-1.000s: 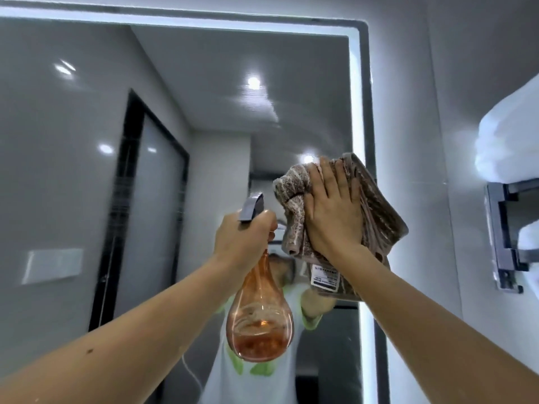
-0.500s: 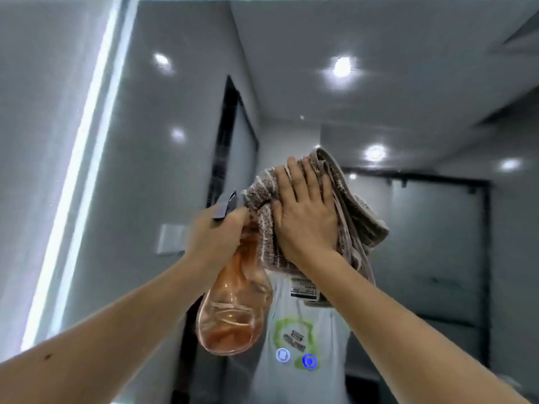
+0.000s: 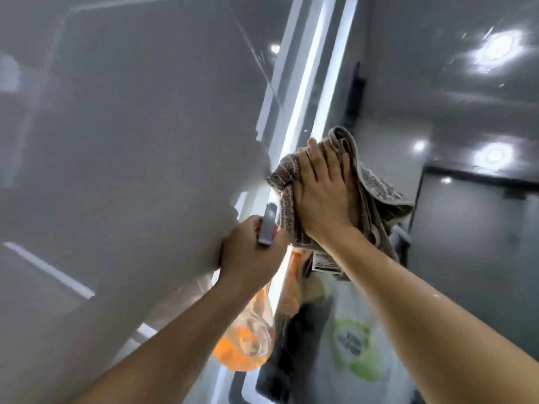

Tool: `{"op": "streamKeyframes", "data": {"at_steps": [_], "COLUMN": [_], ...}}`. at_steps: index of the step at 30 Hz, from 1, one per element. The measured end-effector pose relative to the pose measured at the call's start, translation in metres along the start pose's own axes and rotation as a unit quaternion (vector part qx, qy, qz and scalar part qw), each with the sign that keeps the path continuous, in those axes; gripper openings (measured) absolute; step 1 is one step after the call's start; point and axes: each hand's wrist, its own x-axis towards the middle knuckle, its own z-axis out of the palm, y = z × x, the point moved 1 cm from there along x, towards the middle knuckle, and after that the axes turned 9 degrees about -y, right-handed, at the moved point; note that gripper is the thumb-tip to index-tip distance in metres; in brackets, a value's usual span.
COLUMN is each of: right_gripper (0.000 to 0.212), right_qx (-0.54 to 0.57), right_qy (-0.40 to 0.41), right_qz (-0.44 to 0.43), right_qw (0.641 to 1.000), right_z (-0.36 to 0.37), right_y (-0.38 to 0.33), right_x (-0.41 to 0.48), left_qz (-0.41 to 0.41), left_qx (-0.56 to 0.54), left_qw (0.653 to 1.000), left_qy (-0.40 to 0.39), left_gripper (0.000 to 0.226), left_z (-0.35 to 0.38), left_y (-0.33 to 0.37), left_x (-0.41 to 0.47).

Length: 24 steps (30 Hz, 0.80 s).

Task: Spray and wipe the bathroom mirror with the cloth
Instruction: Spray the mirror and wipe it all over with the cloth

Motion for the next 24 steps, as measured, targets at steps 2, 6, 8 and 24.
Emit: {"op": "streamKeyframes", "data": {"at_steps": [2,6,8,24], "right_gripper": [0.050,0.050,0.051,0.051], "right_qx": [-0.008,-0.013,-0.023,-0.058], "right_qy": [-0.004,-0.038,-0.039,0.002], "right_qz": [-0.009,-0.063,-0.075,0.037], "right_qw": [1.000,0.997,0.996,0.998], "right_z": [-0.001,-0.002,-0.005,-0.095], "right_y": [-0.006,0.003,0.015,0.265], "right_x": [0.001,-0.013,-0.022,-0.184], "left_qz": [-0.037,-0.091,-0.093,-0.003], "left_qx": [-0.046,-0.098,-0.084,-0.104], "left_qw": [0.998,0.991,0.992,0.989], "left_qy": [0.002,-0.019,-0.032,-0.109], "left_gripper": [0.031,0.026,0.030,0.032], "left_z": [-0.006,-0.002,0.006,0.186], "left_y": [-0.002,0.001,0.010,0.153], "left_x": [0.003,-0.004,-0.010,-0.097]}}
